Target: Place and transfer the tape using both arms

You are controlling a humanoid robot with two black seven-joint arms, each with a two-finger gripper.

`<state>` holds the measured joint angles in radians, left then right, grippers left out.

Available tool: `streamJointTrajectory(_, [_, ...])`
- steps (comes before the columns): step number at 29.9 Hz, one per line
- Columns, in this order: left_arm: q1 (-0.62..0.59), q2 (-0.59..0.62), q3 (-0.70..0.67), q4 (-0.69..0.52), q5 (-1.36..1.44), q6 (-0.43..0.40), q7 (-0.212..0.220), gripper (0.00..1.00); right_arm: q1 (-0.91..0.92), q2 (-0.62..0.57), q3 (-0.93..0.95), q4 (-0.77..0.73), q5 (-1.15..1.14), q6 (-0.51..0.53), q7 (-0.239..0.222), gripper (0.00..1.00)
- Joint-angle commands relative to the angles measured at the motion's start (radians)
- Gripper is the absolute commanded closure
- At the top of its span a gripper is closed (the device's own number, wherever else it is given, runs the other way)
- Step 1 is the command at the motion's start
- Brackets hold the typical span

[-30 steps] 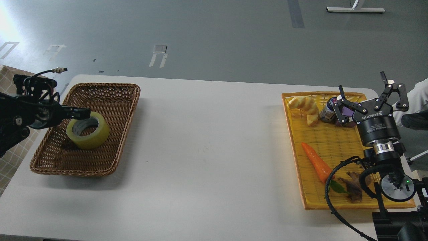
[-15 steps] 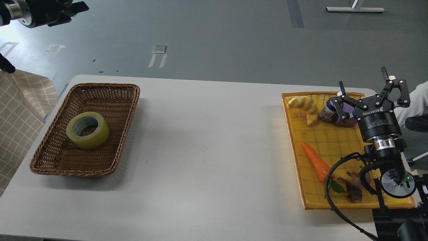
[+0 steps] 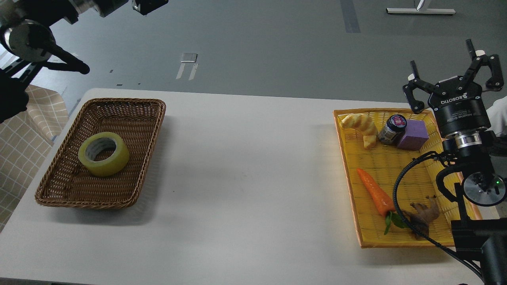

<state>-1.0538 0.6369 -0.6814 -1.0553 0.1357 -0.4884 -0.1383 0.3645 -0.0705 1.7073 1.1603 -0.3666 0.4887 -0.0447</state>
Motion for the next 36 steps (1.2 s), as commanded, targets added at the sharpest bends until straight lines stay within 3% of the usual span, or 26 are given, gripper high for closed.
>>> streamJointTrajectory(1, [0.141, -0.094, -0.153, -0.067, -0.002, 0.000, 0.002, 0.02, 0.024, -0.003, 0.000, -0.008, 0.002, 0.000, -0.001, 0.00])
streamJointTrajectory(10, [0.425, -0.309, -0.316, -0.120, 0.005, 0.000, 0.013, 0.02, 0.040, 0.003, -0.002, -0.018, 0.012, 0.000, -0.012, 0.00])
streamJointTrajectory(14, [0.509, -0.339, -0.320, -0.137, 0.005, 0.000, 0.011, 0.02, 0.076, 0.006, -0.003, -0.050, 0.067, 0.000, -0.090, 0.00])
streamJointTrajectory(26, [0.555, -0.425, -0.457, -0.120, 0.005, 0.000, 0.002, 0.02, 0.116, 0.026, -0.043, -0.094, 0.103, 0.000, -0.098, 0.00])
streamJointTrajectory(36, [0.548, -0.427, -0.458, -0.112, 0.005, 0.000, 0.009, 0.02, 0.114, 0.070, -0.043, -0.106, 0.097, 0.000, -0.095, 0.00])
